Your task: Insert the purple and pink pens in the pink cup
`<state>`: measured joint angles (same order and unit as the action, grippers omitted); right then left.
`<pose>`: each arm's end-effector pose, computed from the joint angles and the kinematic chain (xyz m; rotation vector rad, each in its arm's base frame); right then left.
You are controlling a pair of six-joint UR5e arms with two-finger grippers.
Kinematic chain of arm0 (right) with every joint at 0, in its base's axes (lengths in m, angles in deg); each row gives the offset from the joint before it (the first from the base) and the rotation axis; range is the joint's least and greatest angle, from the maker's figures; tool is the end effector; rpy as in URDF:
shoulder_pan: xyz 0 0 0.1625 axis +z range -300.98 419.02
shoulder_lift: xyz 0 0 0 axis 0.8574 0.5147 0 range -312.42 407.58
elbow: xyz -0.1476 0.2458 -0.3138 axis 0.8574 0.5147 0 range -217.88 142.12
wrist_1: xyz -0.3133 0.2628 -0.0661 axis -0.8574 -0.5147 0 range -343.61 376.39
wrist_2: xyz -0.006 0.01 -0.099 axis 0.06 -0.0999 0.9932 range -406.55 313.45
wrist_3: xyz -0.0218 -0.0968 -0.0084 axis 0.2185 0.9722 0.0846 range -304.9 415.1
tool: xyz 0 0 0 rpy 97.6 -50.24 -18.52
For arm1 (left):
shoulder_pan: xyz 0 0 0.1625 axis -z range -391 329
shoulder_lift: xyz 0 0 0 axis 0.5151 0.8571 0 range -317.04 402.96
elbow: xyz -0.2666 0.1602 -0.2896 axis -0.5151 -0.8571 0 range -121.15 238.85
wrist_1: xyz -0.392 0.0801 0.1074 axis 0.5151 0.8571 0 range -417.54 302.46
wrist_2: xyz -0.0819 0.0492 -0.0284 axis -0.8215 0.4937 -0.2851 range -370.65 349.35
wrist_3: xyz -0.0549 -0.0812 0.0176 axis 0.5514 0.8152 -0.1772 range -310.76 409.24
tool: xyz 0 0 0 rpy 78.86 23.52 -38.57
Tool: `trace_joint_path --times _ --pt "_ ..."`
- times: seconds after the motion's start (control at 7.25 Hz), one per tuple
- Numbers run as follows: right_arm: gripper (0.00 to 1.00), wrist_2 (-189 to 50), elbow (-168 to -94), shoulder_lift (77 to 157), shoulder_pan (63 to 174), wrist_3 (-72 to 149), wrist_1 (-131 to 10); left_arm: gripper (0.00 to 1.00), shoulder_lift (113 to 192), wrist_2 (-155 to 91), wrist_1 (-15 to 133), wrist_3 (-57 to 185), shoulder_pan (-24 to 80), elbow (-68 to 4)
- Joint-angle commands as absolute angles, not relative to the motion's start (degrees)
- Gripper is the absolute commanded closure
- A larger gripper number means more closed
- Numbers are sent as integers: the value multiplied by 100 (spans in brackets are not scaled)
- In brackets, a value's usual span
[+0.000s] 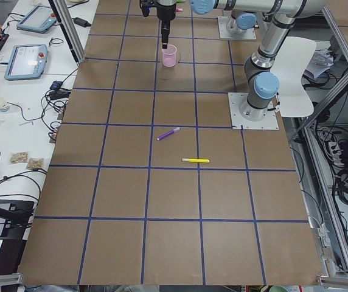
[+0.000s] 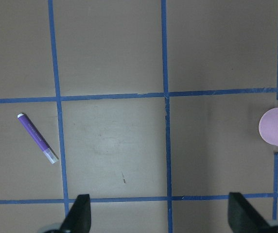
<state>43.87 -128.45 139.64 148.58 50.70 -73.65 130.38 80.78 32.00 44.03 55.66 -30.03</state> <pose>0.1290 -0.4801 0.5006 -0.1326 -3.1320 0.0424 -0.1028 -0.4857 0.5203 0.0494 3.1089 -0.1097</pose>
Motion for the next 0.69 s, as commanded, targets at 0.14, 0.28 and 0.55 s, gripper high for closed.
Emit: trace_joint_path --times 0.14,0.28,0.55 --pt "0 4415 -12849 13987 14858 5062 -7317 0 13093 8066 2921 4387 5574 -3010" --pt "0 4415 -12849 13987 14858 5062 -7282 0 13102 8066 2920 4266 5583 -3010" --pt "0 4407 -12858 13969 14858 5070 -7281 0 13050 8093 2947 4291 5601 -3010"
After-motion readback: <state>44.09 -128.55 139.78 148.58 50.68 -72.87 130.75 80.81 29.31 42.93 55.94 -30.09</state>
